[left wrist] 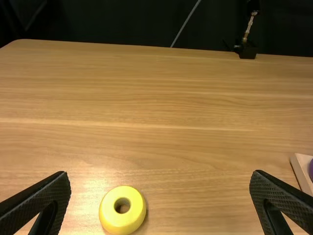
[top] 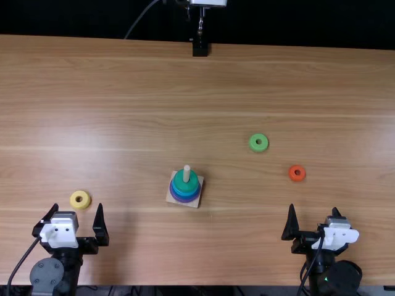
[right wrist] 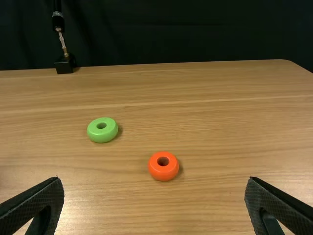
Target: Build the Hanoi tower: stack the rings onto the peg from bottom to top in this color order: purple, dark blue, light blue, dark green, light green, yellow, orange.
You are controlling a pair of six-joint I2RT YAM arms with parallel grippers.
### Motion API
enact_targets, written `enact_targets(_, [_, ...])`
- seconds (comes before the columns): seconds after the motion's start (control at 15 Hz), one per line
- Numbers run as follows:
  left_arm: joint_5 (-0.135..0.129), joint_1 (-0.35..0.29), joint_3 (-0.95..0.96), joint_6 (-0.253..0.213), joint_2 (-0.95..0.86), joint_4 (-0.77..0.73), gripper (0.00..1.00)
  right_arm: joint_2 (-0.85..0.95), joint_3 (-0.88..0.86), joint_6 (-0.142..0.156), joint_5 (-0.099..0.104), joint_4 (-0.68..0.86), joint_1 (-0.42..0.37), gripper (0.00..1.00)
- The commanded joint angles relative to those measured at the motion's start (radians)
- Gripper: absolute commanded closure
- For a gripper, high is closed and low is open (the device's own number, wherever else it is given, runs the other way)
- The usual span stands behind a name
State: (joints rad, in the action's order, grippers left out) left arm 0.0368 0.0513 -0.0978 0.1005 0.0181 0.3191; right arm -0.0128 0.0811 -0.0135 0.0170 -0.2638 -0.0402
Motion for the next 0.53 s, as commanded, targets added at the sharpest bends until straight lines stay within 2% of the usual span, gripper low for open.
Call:
enact_targets(0.0, [-0.013, -0.007, 0.098, -0.016, -0.015, 0.084, 0.0, 0.013, -0.069, -0.001, 0.011, -0.072, -0.01, 0.0])
enact_targets(0.13, [-0.015, -0.005, 0.098, -0.016, -0.018, 0.136, 0.0, 0.013, -0.069, -0.001, 0.011, -0.072, -0.01, 0.0])
enact_targets(0.27, [-0.006, 0.015, 0.098, -0.016, -0.018, 0.139, 0.0, 0.013, -0.069, -0.001, 0.011, -0.072, -0.01, 0.0])
enact_targets(0.47, [-0.006, 0.013, 0.098, -0.016, -0.018, 0.137, 0.0, 0.013, -0.069, -0.001, 0.011, -0.072, -0.01, 0.0])
